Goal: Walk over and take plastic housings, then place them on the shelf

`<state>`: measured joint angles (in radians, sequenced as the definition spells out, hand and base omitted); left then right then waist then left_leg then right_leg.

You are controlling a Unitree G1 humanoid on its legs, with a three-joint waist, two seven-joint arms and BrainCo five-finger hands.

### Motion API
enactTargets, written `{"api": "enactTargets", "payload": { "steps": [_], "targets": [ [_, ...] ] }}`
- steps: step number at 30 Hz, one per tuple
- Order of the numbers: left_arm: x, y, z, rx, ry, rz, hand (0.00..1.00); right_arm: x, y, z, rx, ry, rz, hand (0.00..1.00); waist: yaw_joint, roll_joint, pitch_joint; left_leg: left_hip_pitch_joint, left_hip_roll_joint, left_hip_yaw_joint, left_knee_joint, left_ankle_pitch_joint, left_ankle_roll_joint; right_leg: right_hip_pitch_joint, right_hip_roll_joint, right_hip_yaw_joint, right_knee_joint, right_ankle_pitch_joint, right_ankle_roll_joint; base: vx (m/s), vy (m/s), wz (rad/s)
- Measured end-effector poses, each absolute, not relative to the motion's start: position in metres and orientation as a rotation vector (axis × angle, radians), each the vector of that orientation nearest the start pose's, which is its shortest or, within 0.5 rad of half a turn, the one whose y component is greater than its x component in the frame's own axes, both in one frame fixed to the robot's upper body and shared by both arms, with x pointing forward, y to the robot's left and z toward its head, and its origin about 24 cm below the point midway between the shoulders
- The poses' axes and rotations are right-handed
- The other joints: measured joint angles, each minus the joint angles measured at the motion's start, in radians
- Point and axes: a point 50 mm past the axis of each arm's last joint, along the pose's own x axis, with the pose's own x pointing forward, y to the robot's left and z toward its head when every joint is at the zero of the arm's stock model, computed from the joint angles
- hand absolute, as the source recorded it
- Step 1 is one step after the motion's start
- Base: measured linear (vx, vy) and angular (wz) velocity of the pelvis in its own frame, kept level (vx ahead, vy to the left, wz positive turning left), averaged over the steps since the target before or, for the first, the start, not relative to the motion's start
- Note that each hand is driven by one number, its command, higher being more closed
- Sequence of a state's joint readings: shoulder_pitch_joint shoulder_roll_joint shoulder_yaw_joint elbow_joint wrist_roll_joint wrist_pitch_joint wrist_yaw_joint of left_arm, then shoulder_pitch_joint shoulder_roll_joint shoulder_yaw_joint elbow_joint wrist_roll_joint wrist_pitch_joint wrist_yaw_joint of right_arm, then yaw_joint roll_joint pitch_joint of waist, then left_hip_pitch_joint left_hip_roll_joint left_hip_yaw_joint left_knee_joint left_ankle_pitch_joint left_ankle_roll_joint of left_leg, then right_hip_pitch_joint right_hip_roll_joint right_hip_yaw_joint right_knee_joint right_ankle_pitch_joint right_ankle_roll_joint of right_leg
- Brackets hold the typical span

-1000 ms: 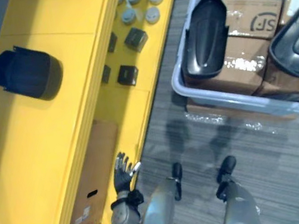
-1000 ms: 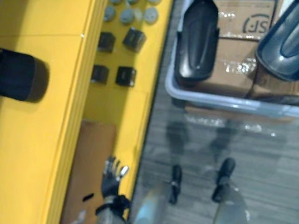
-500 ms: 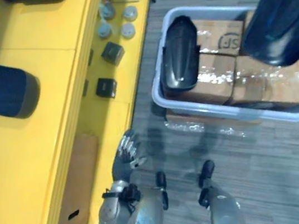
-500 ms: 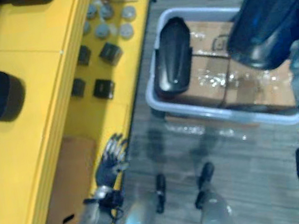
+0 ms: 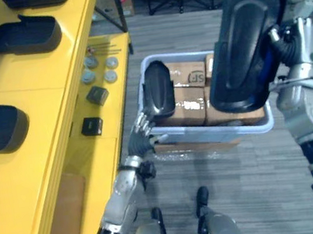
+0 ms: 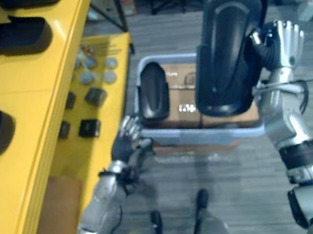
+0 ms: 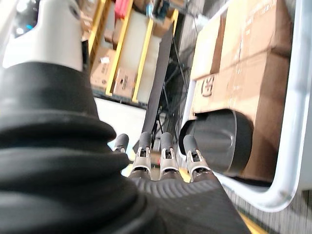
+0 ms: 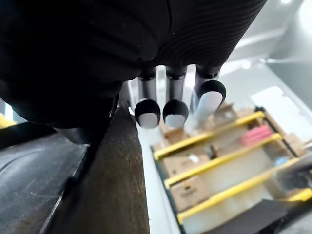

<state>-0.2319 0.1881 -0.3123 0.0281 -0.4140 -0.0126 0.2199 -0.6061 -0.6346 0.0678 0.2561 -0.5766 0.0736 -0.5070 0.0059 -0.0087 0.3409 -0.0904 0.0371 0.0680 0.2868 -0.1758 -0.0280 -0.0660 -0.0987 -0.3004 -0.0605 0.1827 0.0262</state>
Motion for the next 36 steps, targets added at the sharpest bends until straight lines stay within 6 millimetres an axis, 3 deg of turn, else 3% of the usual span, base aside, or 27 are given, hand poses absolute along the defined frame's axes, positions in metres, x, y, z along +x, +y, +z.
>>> {"api": "enactTargets", "payload": {
  "steps": [9,18,28,36],
  "targets": [
    [0.305,0.111,0.092,-0.297,-0.039,-0.13,0.0,0.336,-0.218,0.204,-1.227,-0.647,-0.423,1.0,-0.004,-0.011,-0.006,-0.015,0.002,-0.002,0.005,0.001,-0.003,-0.009,0.002,-0.002,-0.003,0.007,0.002,-0.04,0.008,-0.01],
    [0.311,0.105,0.082,-0.408,0.074,-0.209,0.0,0.346,-0.204,0.198,-1.275,-0.629,-0.337,1.0,0.007,-0.011,-0.006,-0.015,-0.004,-0.002,0.004,0.001,-0.003,-0.013,-0.004,-0.001,-0.002,0.022,0.002,0.01,0.054,0.02],
    [0.312,0.093,0.078,-0.369,0.109,-0.305,0.0,0.359,-0.181,0.182,-1.328,-0.611,-0.22,1.0,0.018,-0.014,-0.004,-0.037,-0.002,-0.003,0.043,-0.01,0.001,-0.013,-0.005,-0.002,-0.002,0.021,0.0,-0.07,0.038,0.0],
    [0.317,0.091,0.087,-0.321,0.083,-0.34,0.0,0.366,-0.17,0.189,-1.34,-0.635,-0.198,1.0,0.022,-0.013,0.004,-0.054,0.0,-0.008,0.056,-0.01,0.0,-0.021,-0.003,-0.01,-0.002,0.024,-0.001,-0.04,0.042,0.02]
  ]
}}
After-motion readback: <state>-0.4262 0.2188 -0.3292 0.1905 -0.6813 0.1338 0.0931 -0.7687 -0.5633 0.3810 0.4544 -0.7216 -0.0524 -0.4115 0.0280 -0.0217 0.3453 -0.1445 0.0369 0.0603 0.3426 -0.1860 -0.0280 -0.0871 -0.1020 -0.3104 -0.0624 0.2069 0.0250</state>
